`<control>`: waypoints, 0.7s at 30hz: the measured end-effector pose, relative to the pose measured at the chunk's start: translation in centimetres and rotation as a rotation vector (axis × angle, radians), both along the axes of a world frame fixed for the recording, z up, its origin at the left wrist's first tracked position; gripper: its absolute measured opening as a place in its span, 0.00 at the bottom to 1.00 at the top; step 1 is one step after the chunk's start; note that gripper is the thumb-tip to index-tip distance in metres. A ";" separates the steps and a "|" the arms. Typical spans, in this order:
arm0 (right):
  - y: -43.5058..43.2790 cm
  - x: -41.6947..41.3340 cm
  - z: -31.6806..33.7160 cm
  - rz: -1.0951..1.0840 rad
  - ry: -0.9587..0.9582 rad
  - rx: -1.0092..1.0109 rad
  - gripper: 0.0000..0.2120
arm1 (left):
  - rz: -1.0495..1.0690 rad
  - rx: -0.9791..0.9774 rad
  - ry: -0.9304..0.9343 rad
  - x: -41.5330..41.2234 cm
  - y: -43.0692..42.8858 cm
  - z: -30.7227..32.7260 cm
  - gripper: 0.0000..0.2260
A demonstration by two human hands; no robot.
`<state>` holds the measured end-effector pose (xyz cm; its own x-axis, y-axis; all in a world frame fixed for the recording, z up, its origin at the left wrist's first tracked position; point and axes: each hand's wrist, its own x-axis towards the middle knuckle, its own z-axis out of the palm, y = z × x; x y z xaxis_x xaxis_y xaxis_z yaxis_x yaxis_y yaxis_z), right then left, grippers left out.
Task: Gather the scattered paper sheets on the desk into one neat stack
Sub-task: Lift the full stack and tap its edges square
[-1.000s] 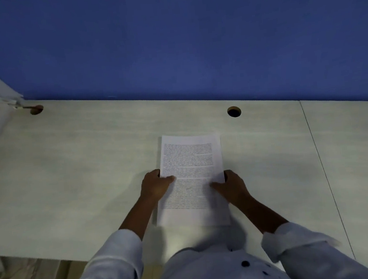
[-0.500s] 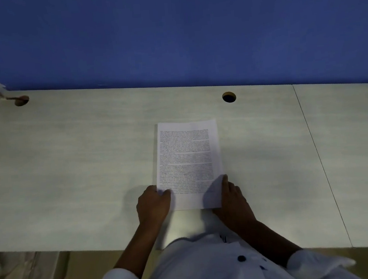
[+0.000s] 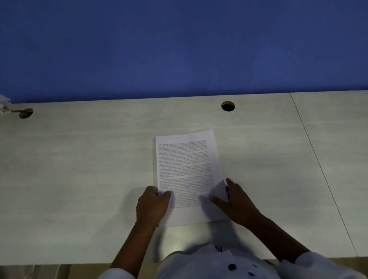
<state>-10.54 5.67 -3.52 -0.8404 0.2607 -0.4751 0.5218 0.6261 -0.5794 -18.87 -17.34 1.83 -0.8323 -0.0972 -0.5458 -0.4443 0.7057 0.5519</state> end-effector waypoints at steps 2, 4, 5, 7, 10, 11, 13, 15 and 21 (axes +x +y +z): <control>0.8 -2.5 -0.4 -0.039 0.016 -0.024 0.49 | -0.005 0.019 0.003 -2.3 0.8 0.5 0.24; 0.9 -5.5 1.1 -0.032 0.022 -0.012 0.45 | -0.012 0.041 0.003 -5.0 1.5 0.9 0.24; 0.8 -7.1 2.4 -0.036 0.030 -0.002 0.43 | -0.013 0.052 0.001 -6.4 1.8 1.0 0.24; 1.0 -10.1 3.6 -0.040 0.037 -0.004 0.35 | -0.025 0.048 -0.002 -9.2 2.4 1.2 0.24; 1.5 -13.5 4.0 -0.040 0.012 -0.012 0.26 | -0.046 0.017 -0.004 -12.2 3.4 0.9 0.23; 1.4 -14.1 4.0 -0.048 -0.013 -0.006 0.25 | -0.057 -0.001 0.004 -12.7 3.6 0.7 0.22; 1.3 -14.9 3.5 -0.053 -0.011 0.019 0.26 | -0.067 -0.020 0.012 -13.3 3.9 -0.2 0.20; 1.3 -15.0 2.7 -0.052 -0.028 0.040 0.31 | -0.063 -0.016 0.011 -13.5 3.8 -1.1 0.18; -0.7 -15.6 2.4 0.063 0.290 0.431 0.31 | -0.348 -0.350 0.466 -12.0 4.3 -3.5 0.30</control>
<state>-26.15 4.95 -1.15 -0.9420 0.3256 -0.0813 0.3315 0.8648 -0.3771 -30.85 -13.02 -1.64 -0.9877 0.1135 -0.1077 0.0702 0.9366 0.3434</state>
